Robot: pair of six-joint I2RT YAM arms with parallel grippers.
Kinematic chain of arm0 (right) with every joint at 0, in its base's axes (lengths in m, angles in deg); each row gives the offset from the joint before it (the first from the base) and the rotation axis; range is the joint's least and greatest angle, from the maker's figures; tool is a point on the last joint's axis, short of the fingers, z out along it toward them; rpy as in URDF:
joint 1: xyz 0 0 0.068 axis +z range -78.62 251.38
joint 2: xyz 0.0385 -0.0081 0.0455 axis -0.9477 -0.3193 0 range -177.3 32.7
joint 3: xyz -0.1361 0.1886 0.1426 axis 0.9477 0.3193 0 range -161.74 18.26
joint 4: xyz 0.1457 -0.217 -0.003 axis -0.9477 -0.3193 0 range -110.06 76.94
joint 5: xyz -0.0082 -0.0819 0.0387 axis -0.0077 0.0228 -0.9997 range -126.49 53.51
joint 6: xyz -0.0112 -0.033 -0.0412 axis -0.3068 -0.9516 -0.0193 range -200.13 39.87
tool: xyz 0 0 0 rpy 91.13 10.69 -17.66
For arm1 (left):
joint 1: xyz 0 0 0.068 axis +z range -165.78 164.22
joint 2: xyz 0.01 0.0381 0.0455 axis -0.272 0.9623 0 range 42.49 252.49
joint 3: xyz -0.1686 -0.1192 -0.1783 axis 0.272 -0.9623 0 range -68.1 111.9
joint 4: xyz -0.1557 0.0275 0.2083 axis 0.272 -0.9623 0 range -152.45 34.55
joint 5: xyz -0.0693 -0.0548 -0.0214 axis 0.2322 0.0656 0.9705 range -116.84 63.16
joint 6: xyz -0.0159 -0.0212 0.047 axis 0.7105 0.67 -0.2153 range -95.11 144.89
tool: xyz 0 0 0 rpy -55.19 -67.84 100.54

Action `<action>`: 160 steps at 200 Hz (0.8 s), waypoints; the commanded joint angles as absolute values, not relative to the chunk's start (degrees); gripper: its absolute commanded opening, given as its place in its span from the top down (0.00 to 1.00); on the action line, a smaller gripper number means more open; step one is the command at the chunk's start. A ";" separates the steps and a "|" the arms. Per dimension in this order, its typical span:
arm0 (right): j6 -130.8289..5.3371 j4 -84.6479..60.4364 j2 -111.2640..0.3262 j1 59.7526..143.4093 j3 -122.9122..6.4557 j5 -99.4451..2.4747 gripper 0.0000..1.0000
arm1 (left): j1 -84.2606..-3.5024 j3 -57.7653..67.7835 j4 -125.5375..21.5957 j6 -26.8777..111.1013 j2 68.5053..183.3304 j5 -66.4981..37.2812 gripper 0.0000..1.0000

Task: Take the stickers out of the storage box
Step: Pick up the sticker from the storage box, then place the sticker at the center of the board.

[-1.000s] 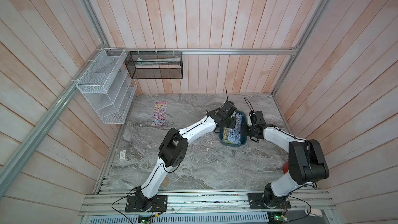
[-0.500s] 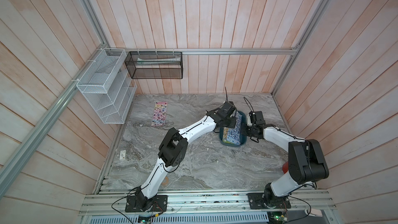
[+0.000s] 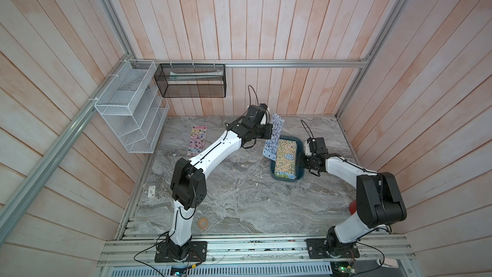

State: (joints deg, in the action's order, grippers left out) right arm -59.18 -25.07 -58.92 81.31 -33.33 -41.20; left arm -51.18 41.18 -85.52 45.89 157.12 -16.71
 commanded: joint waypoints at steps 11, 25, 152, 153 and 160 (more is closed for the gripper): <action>-59.49 -23.77 -58.97 81.42 -35.25 -43.34 1.00 | -44.11 36.82 -85.03 42.41 153.34 -9.46 1.00; -59.64 -23.78 -58.97 81.56 -35.26 -43.33 1.00 | -39.94 34.86 -84.60 41.43 152.34 -6.32 1.00; -60.67 -24.51 -58.62 83.16 -35.31 -43.05 1.00 | -20.45 35.57 -85.99 30.96 164.01 -3.72 1.00; -60.69 -24.54 -58.62 83.20 -35.33 -43.06 1.00 | -20.36 35.59 -86.02 30.96 164.16 -3.76 1.00; -60.76 -24.49 -58.62 83.22 -35.34 -43.08 1.00 | -19.66 35.98 -85.95 31.01 165.02 -4.11 1.00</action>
